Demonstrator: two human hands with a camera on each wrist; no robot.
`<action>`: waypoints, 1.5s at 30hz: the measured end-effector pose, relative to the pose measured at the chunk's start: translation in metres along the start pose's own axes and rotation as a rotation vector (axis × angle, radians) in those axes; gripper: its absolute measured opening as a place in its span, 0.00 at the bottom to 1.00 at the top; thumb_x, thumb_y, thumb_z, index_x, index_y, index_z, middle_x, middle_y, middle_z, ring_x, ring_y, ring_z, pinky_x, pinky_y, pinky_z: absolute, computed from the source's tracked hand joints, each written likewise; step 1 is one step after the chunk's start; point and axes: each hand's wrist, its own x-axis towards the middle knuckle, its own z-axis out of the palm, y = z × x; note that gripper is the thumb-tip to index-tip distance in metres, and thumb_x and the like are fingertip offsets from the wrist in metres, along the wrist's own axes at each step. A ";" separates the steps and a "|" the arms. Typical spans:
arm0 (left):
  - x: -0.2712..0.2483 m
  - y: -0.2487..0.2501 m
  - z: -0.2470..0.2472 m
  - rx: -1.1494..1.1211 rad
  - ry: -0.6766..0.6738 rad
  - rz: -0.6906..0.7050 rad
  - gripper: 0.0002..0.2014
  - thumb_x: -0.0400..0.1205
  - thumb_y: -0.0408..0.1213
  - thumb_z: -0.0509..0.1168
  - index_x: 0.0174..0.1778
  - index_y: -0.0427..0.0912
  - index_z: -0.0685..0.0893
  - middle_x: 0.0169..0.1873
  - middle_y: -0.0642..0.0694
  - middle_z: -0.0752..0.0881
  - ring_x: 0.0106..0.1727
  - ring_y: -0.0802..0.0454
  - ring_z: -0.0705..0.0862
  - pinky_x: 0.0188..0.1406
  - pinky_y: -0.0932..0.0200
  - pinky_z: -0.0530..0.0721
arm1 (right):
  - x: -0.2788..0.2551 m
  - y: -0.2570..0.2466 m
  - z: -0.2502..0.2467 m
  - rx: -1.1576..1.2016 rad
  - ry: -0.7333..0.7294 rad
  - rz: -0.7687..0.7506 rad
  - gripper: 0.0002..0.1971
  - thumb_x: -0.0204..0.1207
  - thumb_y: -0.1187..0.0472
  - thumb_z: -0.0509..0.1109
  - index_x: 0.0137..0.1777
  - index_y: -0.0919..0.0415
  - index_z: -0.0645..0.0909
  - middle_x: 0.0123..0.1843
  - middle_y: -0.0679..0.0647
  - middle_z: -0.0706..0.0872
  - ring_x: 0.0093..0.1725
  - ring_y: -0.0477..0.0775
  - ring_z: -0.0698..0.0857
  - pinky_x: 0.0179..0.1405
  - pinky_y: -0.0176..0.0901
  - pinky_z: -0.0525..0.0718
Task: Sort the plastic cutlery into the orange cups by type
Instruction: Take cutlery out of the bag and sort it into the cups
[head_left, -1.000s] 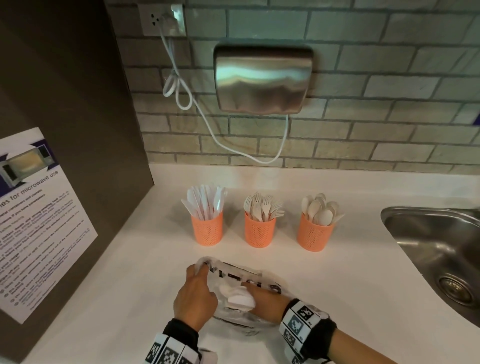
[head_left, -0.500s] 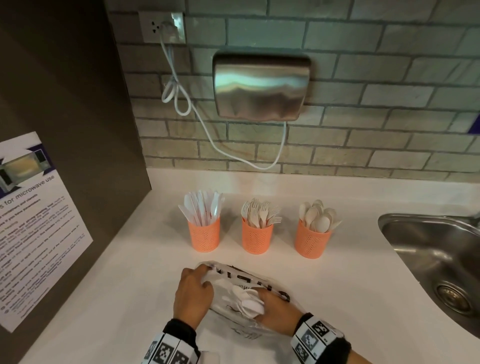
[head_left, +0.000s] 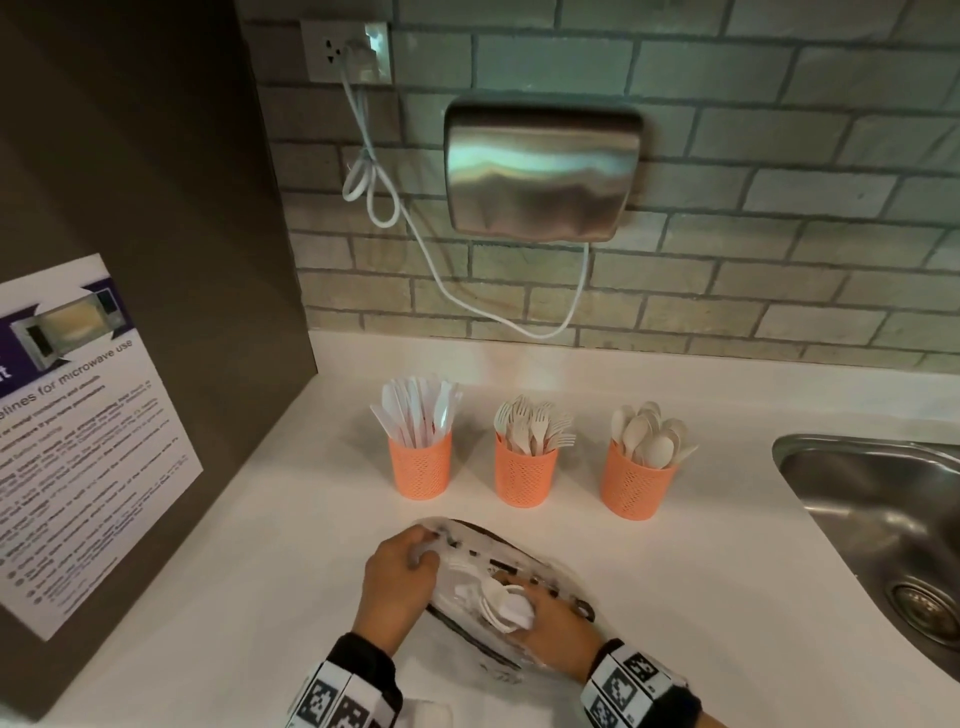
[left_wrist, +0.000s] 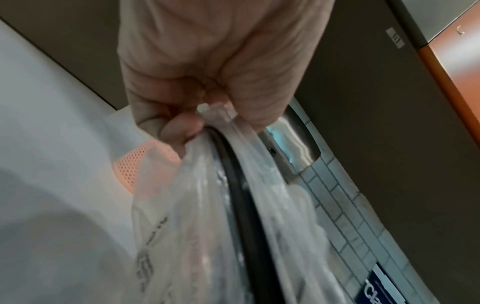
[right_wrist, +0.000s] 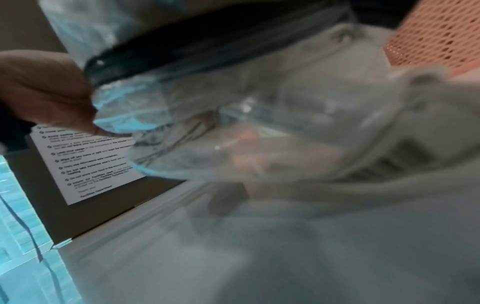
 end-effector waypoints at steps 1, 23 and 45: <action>0.004 -0.001 -0.003 0.012 0.039 -0.003 0.19 0.79 0.23 0.58 0.43 0.55 0.83 0.46 0.49 0.85 0.51 0.48 0.82 0.42 0.67 0.74 | -0.001 -0.003 0.001 0.033 0.006 -0.078 0.16 0.74 0.64 0.71 0.57 0.44 0.76 0.51 0.29 0.82 0.50 0.28 0.79 0.54 0.23 0.74; -0.006 -0.018 0.016 0.438 -0.074 -0.101 0.20 0.81 0.37 0.56 0.71 0.50 0.71 0.59 0.42 0.74 0.57 0.41 0.83 0.54 0.57 0.77 | 0.000 0.007 0.017 0.404 0.513 -0.044 0.10 0.62 0.69 0.80 0.33 0.57 0.82 0.28 0.46 0.87 0.30 0.40 0.84 0.36 0.33 0.82; -0.024 -0.015 -0.007 0.435 -0.098 0.085 0.16 0.80 0.41 0.65 0.65 0.54 0.79 0.74 0.43 0.68 0.77 0.49 0.67 0.71 0.56 0.68 | -0.046 -0.066 -0.075 0.893 0.408 -0.077 0.09 0.76 0.70 0.67 0.37 0.60 0.72 0.18 0.51 0.70 0.16 0.49 0.73 0.21 0.40 0.79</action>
